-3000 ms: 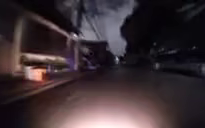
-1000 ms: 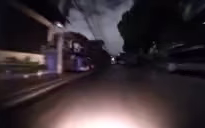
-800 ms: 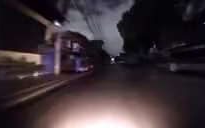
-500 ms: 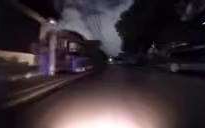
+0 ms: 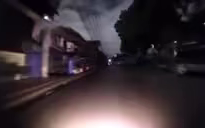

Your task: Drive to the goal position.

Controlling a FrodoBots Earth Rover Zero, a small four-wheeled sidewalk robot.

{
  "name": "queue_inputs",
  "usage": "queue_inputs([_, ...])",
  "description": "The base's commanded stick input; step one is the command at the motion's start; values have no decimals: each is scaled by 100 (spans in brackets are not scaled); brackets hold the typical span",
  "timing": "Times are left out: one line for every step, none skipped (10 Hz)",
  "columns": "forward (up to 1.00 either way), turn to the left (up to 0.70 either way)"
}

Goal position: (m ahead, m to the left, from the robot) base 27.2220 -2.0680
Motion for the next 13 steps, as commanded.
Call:
queue_inputs([100,0])
queue_inputs([100,0])
queue_inputs([100,0])
queue_inputs([100,0])
queue_inputs([100,0])
queue_inputs([100,0])
queue_inputs([100,0])
queue_inputs([100,0])
queue_inputs([100,0])
queue_inputs([100,0])
queue_inputs([100,0])
queue_inputs([100,0])
queue_inputs([100,0])
